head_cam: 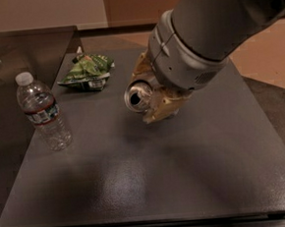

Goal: Knock redbull can over

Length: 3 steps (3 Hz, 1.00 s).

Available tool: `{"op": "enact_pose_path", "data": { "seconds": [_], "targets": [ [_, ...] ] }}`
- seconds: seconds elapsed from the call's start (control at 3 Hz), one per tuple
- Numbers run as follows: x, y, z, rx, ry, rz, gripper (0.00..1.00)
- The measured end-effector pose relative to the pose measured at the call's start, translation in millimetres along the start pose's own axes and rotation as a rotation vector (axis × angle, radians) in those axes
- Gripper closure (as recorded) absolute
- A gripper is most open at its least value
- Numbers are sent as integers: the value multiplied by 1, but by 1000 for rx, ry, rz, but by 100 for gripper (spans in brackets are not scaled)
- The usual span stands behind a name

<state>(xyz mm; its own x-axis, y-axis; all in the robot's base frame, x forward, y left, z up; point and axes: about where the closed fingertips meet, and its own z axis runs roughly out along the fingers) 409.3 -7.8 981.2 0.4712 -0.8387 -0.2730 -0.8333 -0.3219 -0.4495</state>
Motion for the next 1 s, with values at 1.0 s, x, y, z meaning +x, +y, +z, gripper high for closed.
{"op": "enact_pose_path", "data": {
  "seconds": [1.0],
  "targets": [
    [14, 2, -2, 30, 137, -67, 100]
  ]
}}
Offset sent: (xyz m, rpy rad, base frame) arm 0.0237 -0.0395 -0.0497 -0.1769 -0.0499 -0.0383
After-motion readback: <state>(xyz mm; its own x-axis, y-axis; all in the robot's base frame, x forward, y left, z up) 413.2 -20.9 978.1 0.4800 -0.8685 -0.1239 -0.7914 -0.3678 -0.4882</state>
